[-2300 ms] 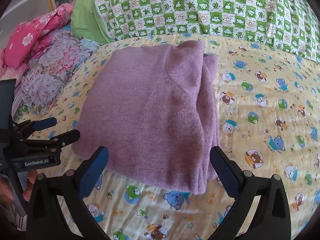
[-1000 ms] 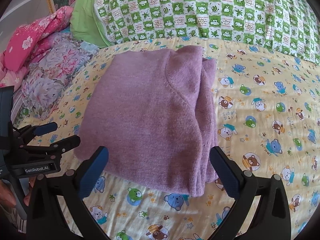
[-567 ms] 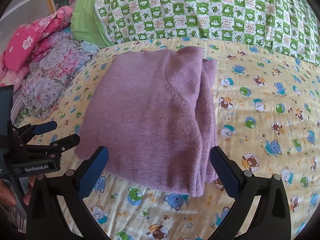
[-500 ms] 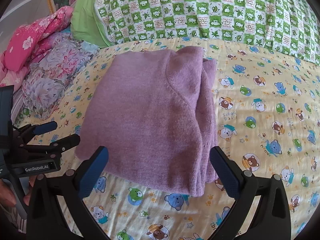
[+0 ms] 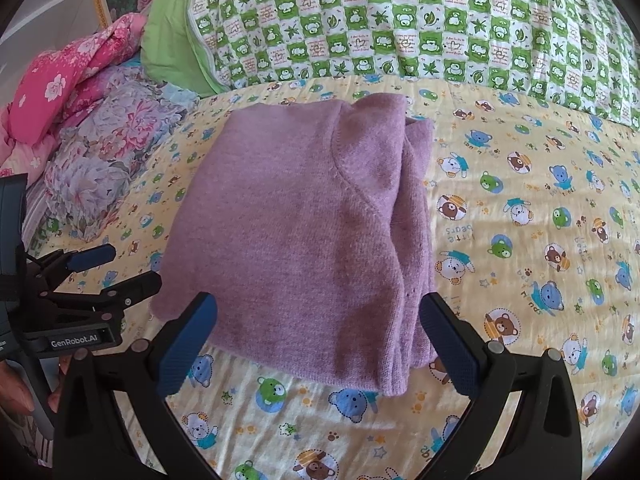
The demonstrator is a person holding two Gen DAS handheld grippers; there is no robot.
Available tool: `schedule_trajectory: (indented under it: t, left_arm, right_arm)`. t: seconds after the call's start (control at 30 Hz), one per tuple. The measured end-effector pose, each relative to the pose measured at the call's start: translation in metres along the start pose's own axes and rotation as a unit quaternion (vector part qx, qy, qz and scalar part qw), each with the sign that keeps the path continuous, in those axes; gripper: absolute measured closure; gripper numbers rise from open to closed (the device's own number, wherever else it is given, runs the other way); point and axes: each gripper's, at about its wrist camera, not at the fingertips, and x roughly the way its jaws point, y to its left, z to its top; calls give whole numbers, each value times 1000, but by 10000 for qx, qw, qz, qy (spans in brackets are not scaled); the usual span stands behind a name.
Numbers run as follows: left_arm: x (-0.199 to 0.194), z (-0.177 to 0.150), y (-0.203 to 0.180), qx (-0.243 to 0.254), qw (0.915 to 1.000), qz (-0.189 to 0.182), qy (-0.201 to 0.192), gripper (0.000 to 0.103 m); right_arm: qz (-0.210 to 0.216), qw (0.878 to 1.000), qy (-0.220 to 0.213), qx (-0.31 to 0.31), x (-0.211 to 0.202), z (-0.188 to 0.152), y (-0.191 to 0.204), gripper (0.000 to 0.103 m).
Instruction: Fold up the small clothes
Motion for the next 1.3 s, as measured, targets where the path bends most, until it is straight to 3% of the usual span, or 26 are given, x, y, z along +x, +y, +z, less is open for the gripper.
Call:
schedule_trajectory:
  t: [1.3]
  left_arm:
    - [2, 2, 4, -27, 10000, -34, 26, 11]
  right_arm:
    - [18, 10000, 10, 36, 1, 2, 2, 2]
